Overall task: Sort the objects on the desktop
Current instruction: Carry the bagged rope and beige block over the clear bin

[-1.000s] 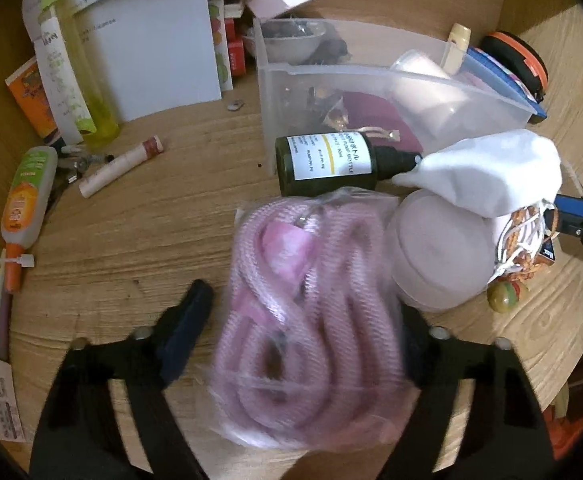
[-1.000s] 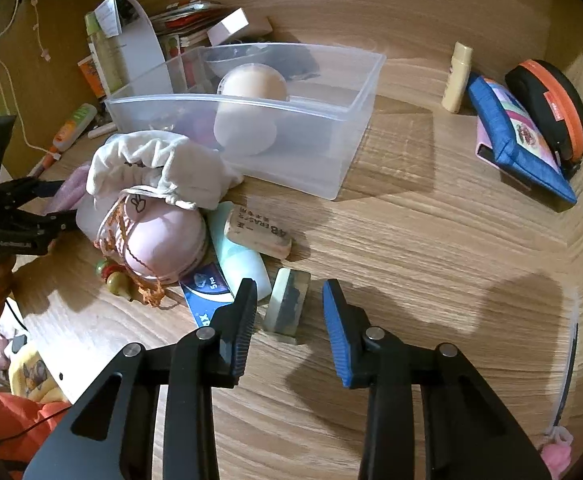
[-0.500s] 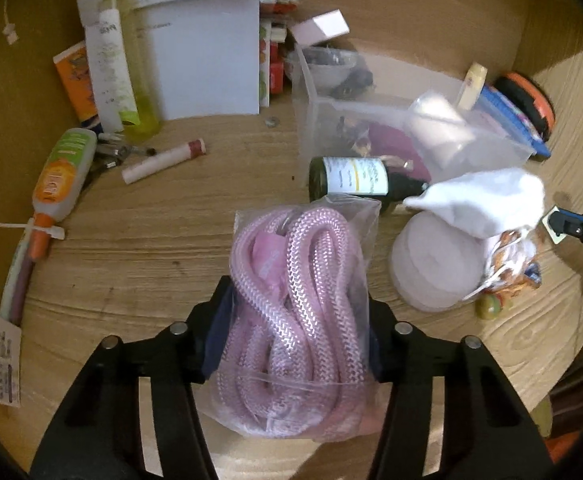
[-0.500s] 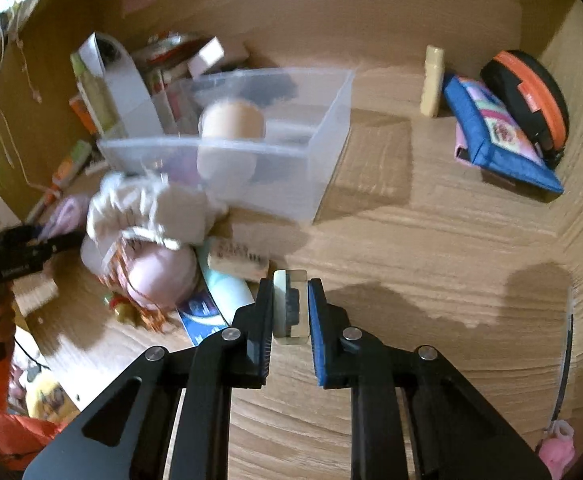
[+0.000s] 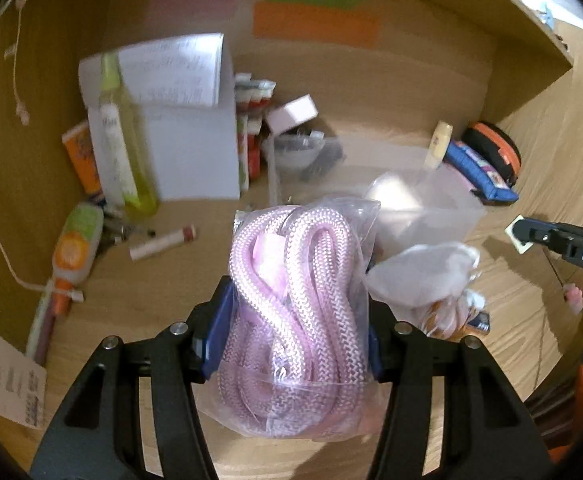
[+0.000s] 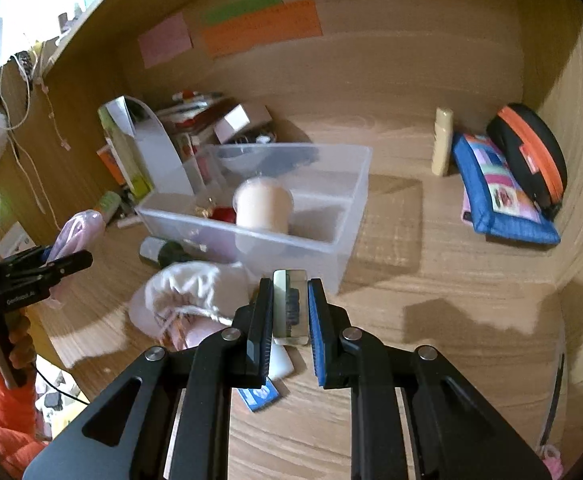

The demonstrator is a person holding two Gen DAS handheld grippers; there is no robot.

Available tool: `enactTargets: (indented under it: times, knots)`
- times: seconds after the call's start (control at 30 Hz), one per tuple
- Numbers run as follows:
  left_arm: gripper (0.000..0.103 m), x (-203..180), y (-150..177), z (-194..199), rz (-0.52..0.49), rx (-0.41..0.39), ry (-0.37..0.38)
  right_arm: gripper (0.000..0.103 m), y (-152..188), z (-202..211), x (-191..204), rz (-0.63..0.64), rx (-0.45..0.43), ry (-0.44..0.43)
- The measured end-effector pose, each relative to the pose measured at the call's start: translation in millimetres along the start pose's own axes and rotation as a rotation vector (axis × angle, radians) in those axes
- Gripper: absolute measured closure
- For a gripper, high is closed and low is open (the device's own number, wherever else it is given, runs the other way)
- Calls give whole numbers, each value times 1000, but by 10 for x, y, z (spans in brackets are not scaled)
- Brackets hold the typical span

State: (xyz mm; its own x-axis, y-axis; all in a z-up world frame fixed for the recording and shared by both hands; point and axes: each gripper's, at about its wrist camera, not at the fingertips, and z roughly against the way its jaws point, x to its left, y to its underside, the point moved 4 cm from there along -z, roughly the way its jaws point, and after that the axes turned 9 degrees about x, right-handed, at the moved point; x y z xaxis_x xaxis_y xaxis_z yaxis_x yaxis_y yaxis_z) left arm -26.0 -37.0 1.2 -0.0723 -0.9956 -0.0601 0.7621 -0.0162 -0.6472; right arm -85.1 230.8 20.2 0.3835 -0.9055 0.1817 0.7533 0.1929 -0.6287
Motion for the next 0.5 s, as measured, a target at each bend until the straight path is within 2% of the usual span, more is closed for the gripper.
enactTargets:
  times: [0.23,0.5]
  knots:
    - [48,-220,-288,85,-43,-68,20,88,-138,29,95,23,-37,-27]
    - [48,-332,-612,-26,-68,-109,14,88,-315,-22,28,4,-63,-17]
